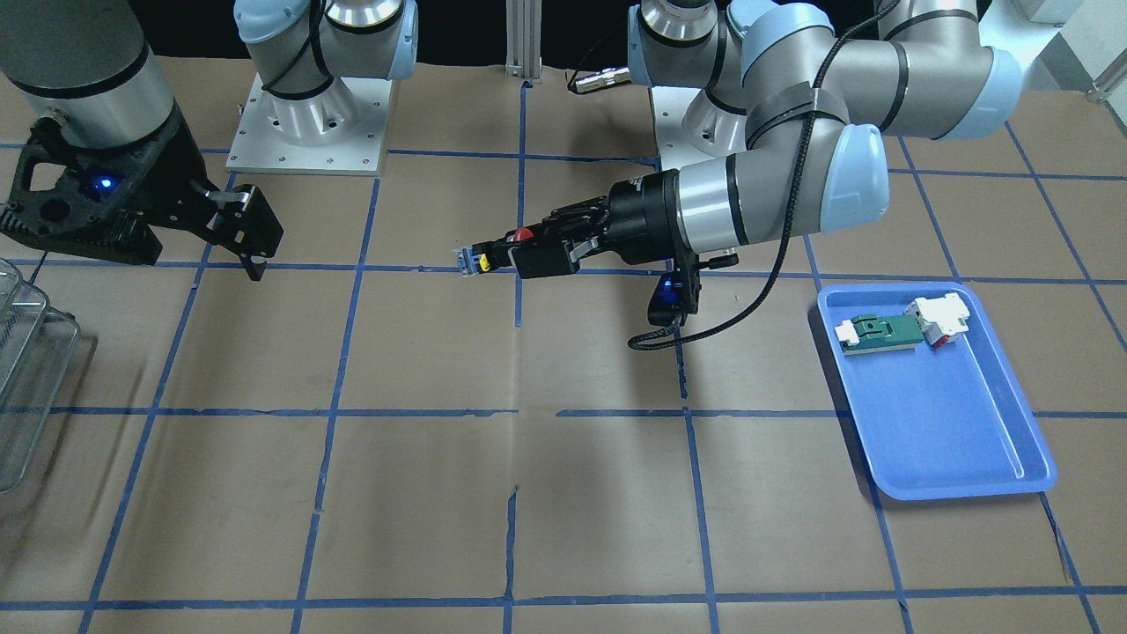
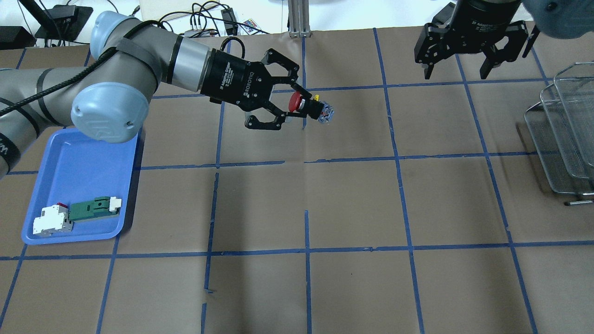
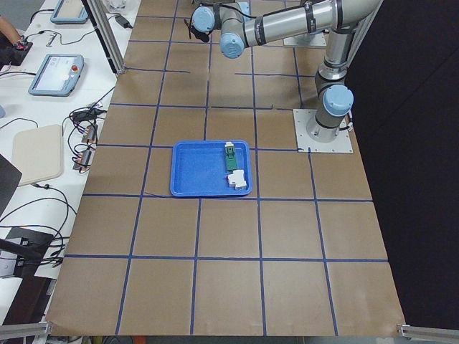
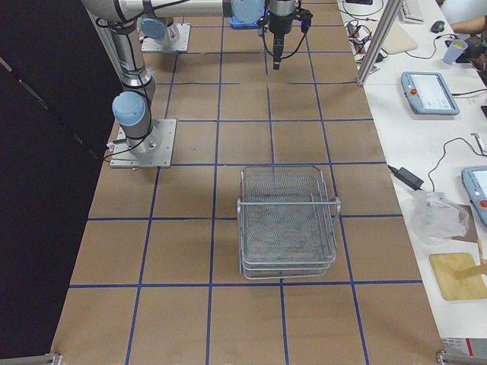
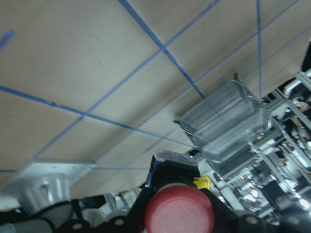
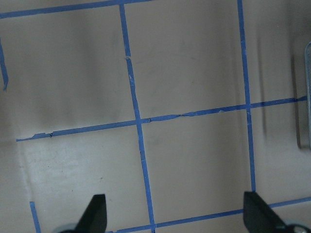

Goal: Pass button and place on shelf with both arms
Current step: 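Lift the red button with the left gripper toward the table center, then hold the button up with the left gripper while the right gripper approaches it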

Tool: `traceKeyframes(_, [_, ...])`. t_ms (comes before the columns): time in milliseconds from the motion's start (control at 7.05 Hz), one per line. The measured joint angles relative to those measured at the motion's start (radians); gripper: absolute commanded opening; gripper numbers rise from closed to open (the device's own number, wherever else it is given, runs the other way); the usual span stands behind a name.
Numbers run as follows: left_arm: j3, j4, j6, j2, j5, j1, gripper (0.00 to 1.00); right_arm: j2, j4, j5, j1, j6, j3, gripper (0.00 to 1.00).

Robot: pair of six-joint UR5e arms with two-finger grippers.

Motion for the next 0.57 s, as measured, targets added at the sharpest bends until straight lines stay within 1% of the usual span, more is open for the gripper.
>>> traceKeyframes(142, [0.005,0.13,-0.197,-0.004,-0.012,-0.037,0.09,-0.005,0.005,0.029,-0.025,-0.007,-0.004,1.0])
traceKeyframes(284, [0.009,0.216,-0.344,-0.003,-0.015,-0.068,0.1,-0.013,0.01,0.087,-0.046,-0.024,-0.006,1.0])
traceKeyframes(426, [0.012,0.249,-0.434,0.001,-0.016,-0.086,0.1,-0.02,0.014,0.137,-0.058,-0.063,-0.006,1.0])
traceKeyframes(567, [0.013,0.258,-0.492,0.004,-0.016,-0.095,0.1,-0.027,0.018,0.16,-0.064,-0.137,-0.007,1.0])
